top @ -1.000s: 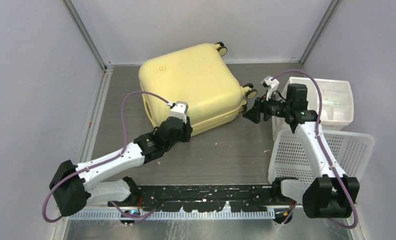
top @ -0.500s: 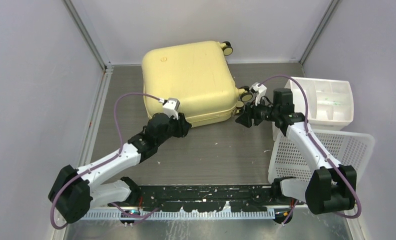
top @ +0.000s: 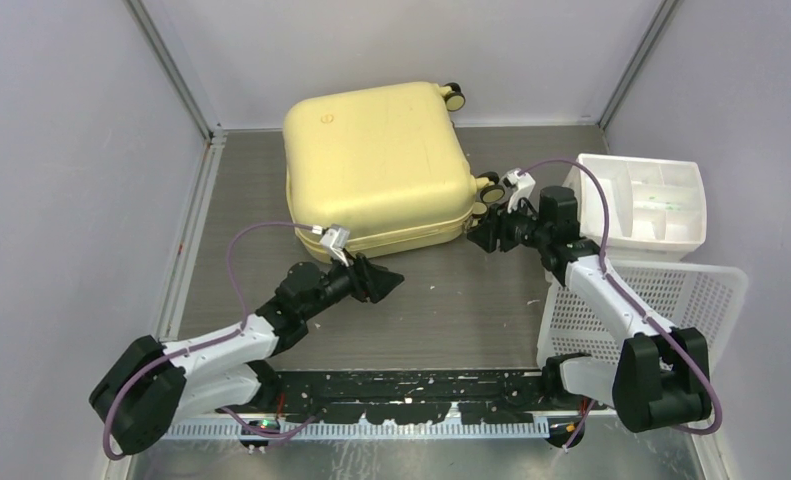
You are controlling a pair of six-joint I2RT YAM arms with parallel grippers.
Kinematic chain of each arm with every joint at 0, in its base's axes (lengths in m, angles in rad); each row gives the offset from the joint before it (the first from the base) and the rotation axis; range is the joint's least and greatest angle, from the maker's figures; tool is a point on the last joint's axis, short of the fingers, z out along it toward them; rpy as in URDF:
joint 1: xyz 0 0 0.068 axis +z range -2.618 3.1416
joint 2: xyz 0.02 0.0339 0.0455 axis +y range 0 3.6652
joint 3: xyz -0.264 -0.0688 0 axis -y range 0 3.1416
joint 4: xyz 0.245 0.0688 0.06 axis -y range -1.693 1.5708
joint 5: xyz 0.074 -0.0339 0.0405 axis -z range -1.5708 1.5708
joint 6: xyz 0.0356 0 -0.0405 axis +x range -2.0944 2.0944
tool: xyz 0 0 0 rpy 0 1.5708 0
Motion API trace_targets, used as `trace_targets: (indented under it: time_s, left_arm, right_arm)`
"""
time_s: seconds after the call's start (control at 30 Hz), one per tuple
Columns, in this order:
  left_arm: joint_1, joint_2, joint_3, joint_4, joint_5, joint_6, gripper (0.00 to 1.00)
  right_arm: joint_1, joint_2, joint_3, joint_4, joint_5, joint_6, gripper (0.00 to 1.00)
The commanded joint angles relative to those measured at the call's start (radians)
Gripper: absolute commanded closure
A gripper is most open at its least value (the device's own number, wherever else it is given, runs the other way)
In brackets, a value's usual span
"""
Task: Open, take out, and arrange the luggage
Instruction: Adjust the luggage at the center of the board.
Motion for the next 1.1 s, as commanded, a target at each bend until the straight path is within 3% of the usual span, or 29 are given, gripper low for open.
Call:
trace_targets:
  time_s: [0.0, 0.1, 0.2, 0.33, 0.47, 0.57, 0.67, 0.83, 1.07]
  left_arm:
    - [-0.011, -0.059, 0.064, -0.03, -0.025, 0.0, 0.38]
    - [-0.011, -0.168, 0.137, -0.326, -0.12, 0.056, 0.38]
    - [-0.011, -0.31, 0.197, -0.606, -0.252, 0.102, 0.37]
    - [-0.008, -0.457, 0.288, -0.881, -0.35, 0.131, 0.21]
    - [0.016, -0.39, 0.435, -1.055, -0.324, 0.142, 0.12]
    - [0.037, -0.3, 0.503, -1.098, -0.263, 0.106, 0.11]
    - [0.056, -0.262, 0.493, -1.076, -0.224, 0.052, 0.11]
    - [0.152, -0.291, 0.388, -1.002, -0.21, 0.014, 0.07]
    - [0.418, -0.221, 0.314, -0.806, 0.039, -0.05, 0.13]
  right_arm:
    - [0.0, -0.043, 0.058, -0.006, 0.047, -0.058, 0.48]
    - [-0.031, -0.038, 0.173, -0.251, -0.116, -0.237, 0.43]
    - [-0.034, -0.05, 0.253, -0.362, -0.173, -0.303, 0.33]
    - [-0.027, 0.008, 0.413, -0.549, -0.185, -0.451, 0.15]
    - [-0.022, 0.155, 0.639, -0.853, -0.199, -0.724, 0.06]
    - [-0.022, 0.265, 0.803, -1.084, -0.182, -0.98, 0.01]
    - [-0.022, 0.364, 0.929, -1.174, -0.151, -1.121, 0.0]
    - [-0.022, 0.509, 1.089, -1.239, -0.171, -1.168, 0.0]
    - [-0.007, 0.668, 1.216, -1.267, -0.18, -1.134, 0.0]
